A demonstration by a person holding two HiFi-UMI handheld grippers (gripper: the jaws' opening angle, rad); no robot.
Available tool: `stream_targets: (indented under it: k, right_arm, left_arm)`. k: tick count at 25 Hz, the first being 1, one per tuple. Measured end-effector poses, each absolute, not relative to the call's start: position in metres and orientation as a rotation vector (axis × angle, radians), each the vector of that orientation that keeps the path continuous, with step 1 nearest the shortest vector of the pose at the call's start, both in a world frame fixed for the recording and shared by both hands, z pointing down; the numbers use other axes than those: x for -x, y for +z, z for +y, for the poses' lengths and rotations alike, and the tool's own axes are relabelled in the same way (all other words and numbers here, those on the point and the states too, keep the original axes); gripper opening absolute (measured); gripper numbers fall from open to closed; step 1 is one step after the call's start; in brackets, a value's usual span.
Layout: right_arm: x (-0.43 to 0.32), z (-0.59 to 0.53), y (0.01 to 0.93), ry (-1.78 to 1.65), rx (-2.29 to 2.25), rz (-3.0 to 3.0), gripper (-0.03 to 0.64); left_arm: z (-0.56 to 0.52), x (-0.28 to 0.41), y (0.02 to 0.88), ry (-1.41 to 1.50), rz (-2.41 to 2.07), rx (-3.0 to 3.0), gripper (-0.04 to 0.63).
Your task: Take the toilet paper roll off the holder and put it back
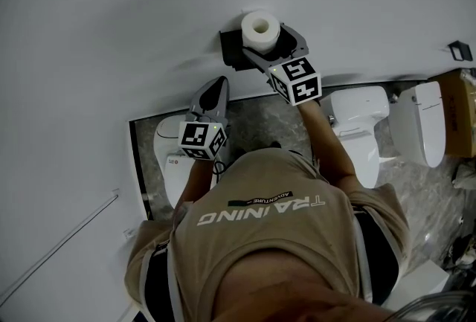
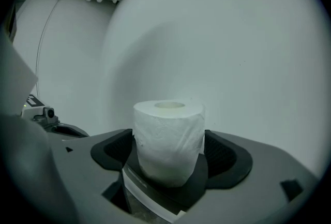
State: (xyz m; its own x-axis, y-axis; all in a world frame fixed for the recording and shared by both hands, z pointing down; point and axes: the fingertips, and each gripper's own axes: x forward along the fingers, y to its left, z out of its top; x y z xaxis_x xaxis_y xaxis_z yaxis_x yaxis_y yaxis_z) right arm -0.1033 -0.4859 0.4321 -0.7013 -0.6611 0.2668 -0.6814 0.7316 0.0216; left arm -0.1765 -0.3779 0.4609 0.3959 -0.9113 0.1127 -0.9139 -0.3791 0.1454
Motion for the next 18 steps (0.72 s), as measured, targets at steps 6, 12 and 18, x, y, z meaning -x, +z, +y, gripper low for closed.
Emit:
stream_targets:
  k: [6,12,18]
  right_arm:
    - [0.103,-0.492,0.435,0.094,-1.089,-2.602,0.383]
    - [0.1,-0.489,0.43,0.087,-1.09,-2.636,0.377]
    - [0.098,-0.484,0.421,0.064,-1.083,-2.69,0.377]
  left_arm:
    - [-0.385,0.178,0.465,0.026,-1.62,-2.45,-0.002]
    - [-0.385,0.177,0.464,0.025,-1.619,-2.448,-0.002]
    - [-0.377,0.179,0.468,0.04,-1.623,-2.44,-0.002]
